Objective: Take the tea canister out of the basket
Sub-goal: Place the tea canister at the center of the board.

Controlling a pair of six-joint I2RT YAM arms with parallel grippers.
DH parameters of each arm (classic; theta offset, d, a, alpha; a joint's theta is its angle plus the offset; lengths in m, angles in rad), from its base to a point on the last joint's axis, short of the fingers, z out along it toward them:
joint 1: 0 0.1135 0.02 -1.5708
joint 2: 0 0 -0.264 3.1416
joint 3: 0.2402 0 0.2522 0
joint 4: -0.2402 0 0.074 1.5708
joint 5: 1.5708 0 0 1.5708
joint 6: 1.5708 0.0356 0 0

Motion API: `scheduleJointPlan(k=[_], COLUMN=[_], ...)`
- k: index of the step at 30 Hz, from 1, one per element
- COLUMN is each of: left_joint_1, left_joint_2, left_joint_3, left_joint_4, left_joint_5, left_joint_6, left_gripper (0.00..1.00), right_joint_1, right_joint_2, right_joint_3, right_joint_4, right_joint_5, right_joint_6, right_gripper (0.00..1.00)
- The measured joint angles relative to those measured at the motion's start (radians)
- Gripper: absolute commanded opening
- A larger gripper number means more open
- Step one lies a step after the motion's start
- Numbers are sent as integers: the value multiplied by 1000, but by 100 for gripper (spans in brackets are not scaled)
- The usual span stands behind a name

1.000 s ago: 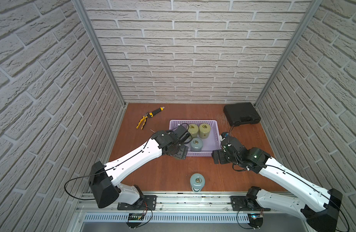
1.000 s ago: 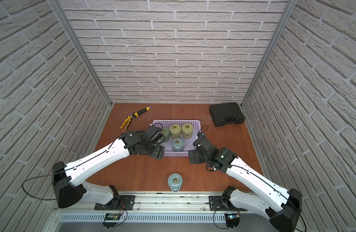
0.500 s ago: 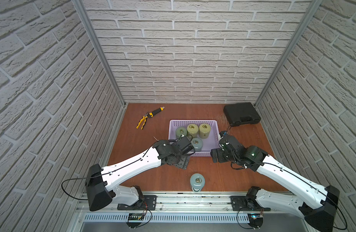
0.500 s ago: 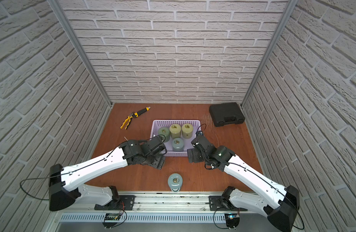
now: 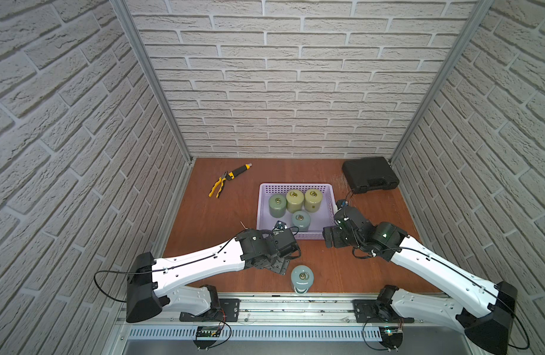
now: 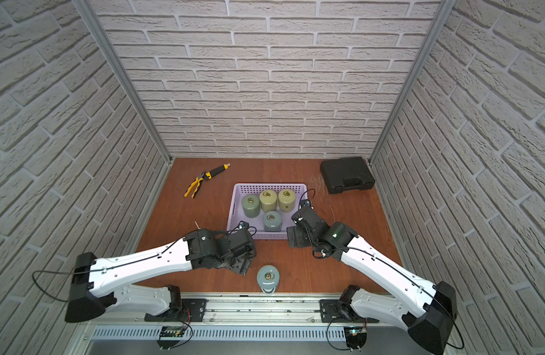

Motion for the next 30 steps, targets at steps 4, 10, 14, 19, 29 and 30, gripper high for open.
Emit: scheduleJointPlan(k=[4, 10, 14, 19, 29, 30], left_joint_1=[-34, -62, -71, -93, -140, -145], left_joint_2=[0, 0, 0, -1, 2, 3], left_joint_3=[-43, -90, -111, -151, -174, -174], left_joint_4=[24, 48, 77, 113, 142, 144], left_joint_5=[-5, -9, -8, -5, -1, 0], left_joint_6=[-34, -69, -92, -128, -193, -198], left_gripper=[50, 50, 50, 50, 49, 49], right_joint_1=[0, -1, -1, -1, -1, -1], right_joint_2=[6, 12, 18, 25, 28, 28], right_joint_3=[3, 8, 10, 11, 11, 11], right_joint_4=[5, 9, 10, 12, 11, 11], right_joint_5=[3, 3, 3, 2, 2, 2], right_joint_6=[0, 0, 0, -2, -19, -19], right_gripper=[100, 100, 100, 100, 100, 100])
